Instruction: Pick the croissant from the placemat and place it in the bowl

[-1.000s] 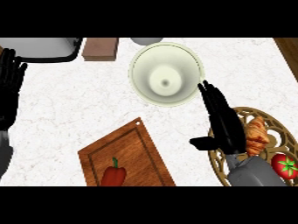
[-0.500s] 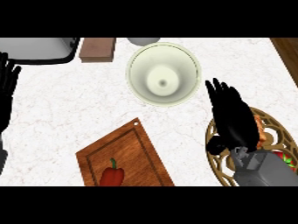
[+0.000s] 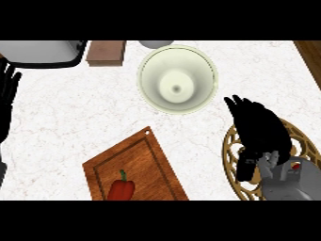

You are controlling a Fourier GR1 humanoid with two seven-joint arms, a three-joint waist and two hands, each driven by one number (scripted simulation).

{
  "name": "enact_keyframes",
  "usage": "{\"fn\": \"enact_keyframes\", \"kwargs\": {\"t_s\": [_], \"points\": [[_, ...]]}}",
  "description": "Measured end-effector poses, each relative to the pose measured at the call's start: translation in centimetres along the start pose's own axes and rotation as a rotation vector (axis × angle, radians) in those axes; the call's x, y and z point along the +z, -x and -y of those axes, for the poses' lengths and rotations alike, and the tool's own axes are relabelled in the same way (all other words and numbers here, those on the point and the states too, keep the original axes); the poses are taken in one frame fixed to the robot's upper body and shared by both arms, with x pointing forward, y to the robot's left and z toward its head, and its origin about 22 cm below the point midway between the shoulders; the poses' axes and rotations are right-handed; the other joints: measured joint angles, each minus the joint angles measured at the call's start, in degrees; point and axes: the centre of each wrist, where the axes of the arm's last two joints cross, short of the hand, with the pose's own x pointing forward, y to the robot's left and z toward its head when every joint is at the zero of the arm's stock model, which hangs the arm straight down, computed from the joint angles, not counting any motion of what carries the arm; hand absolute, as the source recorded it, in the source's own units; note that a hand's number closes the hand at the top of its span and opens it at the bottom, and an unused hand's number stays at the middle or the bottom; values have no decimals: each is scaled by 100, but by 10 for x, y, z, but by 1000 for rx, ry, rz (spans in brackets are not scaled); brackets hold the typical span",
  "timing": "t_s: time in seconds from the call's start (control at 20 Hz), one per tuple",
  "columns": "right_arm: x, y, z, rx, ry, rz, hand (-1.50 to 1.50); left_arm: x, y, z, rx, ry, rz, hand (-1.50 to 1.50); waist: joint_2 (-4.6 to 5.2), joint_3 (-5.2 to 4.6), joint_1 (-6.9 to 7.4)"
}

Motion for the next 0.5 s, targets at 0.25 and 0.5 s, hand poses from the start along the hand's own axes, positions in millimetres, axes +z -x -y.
{"fn": "enact_keyframes", "kwargs": {"t_s": [0.25, 0.5], "points": [[1, 11, 3, 13, -54, -22, -150, -2, -5, 1, 0, 6, 7, 0, 10, 7, 0], [-3, 29, 1, 29, -97, -68, -150, -1, -3, 5, 4, 14, 7, 0, 24, 13, 20]]}}
